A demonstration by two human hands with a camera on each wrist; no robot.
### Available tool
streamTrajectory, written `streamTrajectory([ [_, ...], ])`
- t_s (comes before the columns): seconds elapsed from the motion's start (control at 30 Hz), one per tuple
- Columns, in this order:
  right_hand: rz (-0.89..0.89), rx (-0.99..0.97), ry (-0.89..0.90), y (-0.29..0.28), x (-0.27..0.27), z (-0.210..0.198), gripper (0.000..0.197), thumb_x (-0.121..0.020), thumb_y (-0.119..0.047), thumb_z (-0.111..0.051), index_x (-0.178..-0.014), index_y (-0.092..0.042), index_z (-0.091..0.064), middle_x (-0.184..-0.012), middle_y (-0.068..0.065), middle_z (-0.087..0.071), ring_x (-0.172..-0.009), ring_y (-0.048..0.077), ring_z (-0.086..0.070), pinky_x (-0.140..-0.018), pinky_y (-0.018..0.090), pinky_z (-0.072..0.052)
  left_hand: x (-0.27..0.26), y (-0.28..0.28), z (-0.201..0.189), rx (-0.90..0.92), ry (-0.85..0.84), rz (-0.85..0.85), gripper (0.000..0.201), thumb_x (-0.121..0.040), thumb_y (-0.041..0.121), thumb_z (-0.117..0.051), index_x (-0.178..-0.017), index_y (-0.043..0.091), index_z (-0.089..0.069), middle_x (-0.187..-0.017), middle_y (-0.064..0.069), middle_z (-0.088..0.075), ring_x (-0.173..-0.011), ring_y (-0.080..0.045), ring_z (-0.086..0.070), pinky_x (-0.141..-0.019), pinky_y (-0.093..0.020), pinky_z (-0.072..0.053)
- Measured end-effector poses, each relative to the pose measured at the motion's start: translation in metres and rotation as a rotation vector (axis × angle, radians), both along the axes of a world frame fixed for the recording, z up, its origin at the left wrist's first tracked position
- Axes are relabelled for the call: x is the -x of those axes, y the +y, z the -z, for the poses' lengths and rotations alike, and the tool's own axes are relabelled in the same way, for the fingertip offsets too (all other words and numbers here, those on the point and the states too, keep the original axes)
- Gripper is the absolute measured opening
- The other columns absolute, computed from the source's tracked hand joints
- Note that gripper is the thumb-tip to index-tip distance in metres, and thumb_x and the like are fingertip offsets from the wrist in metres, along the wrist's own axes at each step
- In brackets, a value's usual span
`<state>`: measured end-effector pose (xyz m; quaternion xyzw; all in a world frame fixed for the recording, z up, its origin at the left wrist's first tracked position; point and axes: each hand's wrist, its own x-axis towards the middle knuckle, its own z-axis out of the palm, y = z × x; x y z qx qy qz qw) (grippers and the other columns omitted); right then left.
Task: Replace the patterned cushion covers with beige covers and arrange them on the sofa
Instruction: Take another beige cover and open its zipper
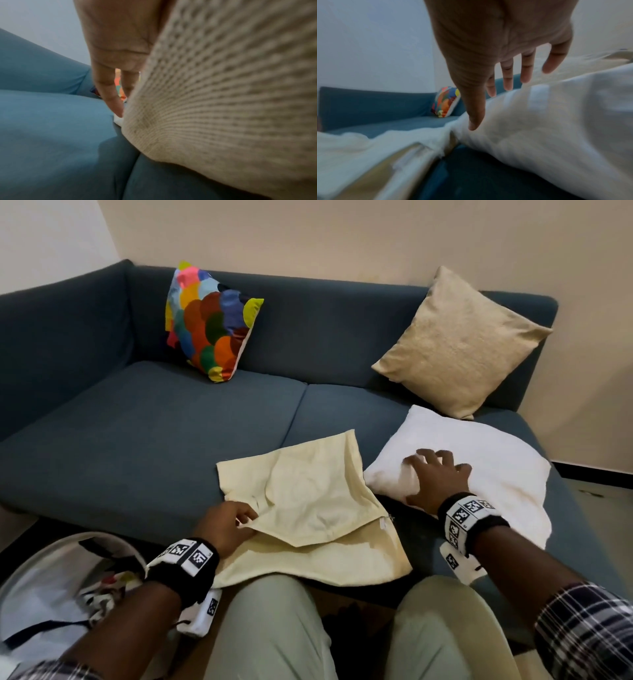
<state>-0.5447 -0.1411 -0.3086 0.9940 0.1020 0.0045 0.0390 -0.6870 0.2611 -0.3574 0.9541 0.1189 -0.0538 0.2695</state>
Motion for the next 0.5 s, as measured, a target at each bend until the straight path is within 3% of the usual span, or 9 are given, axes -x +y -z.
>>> streamTrajectory([
  [0.03, 0.001, 0.015, 0.01, -0.007, -0.001, 0.007, 0.074, -0.075, -0.058, -0.074, -0.139, -0.046, -0.038, -0.157, -0.011, -0.031, -0.143, 0.027, -0.028, -0.101, 0.053, -0.034, 0.0, -0.005, 0.0, 0.034, -0.012, 0.003, 0.02, -0.078, 0.033, -0.082, -0.083, 0.045, -0.066, -0.093, 0.013, -0.069, -0.09, -0.009, -0.066, -0.084, -0.031, -0.055],
  [0.1, -0.023, -0.044, -0.036, -0.018, -0.002, 0.013, 0.059, -0.081, -0.05, -0.071, -0.134, -0.044, -0.045, -0.152, -0.011, -0.042, -0.14, 0.024, -0.038, -0.099, 0.05, -0.038, 0.002, -0.013, -0.003, 0.012, -0.045, -0.014, 0.014, -0.08, 0.042, -0.08, -0.076, 0.041, -0.067, -0.083, 0.013, -0.069, -0.084, -0.007, -0.066, -0.077, -0.029, -0.054],
  [0.2, 0.043, -0.292, -0.183, -0.024, -0.002, -0.01, 0.046, -0.085, -0.02, -0.062, -0.128, -0.033, -0.055, -0.132, 0.0, -0.063, -0.119, 0.031, -0.059, -0.088, 0.047, -0.048, 0.003, -0.015, -0.009, -0.056, -0.126, -0.035, 0.038, -0.09, 0.055, -0.064, -0.063, 0.028, -0.063, -0.062, 0.008, -0.062, -0.064, -0.011, -0.059, -0.057, -0.027, -0.041],
  [0.3, 0.094, -0.501, -0.353, -0.036, 0.005, -0.048, 0.043, -0.089, -0.013, -0.052, -0.127, -0.032, -0.056, -0.124, 0.008, -0.067, -0.111, 0.037, -0.063, -0.09, 0.053, -0.05, 0.003, -0.02, -0.016, -0.044, -0.17, -0.074, 0.053, -0.097, 0.054, -0.053, -0.06, 0.016, -0.053, -0.053, 0.003, -0.05, -0.056, -0.019, -0.051, -0.051, -0.028, -0.031],
  [0.43, -0.03, -0.619, -0.64, -0.055, 0.035, -0.105, 0.026, -0.093, -0.01, -0.055, -0.115, -0.021, -0.061, -0.104, 0.015, -0.067, -0.095, 0.039, -0.062, -0.079, 0.047, -0.05, 0.001, -0.025, -0.015, -0.032, -0.181, -0.094, 0.043, -0.098, 0.051, -0.052, -0.072, 0.018, -0.062, -0.061, 0.003, -0.056, -0.061, -0.019, -0.054, -0.054, -0.029, -0.034],
  [0.5, -0.11, -0.741, -0.741, -0.056, 0.058, -0.135, 0.018, -0.095, -0.01, -0.055, -0.109, -0.015, -0.064, -0.099, 0.015, -0.068, -0.093, 0.037, -0.062, -0.081, 0.046, -0.049, -0.001, -0.025, -0.013, 0.015, -0.203, -0.105, 0.031, -0.097, 0.049, -0.055, -0.082, 0.023, -0.062, -0.063, 0.004, -0.058, -0.064, -0.02, -0.058, -0.056, -0.029, -0.036],
])
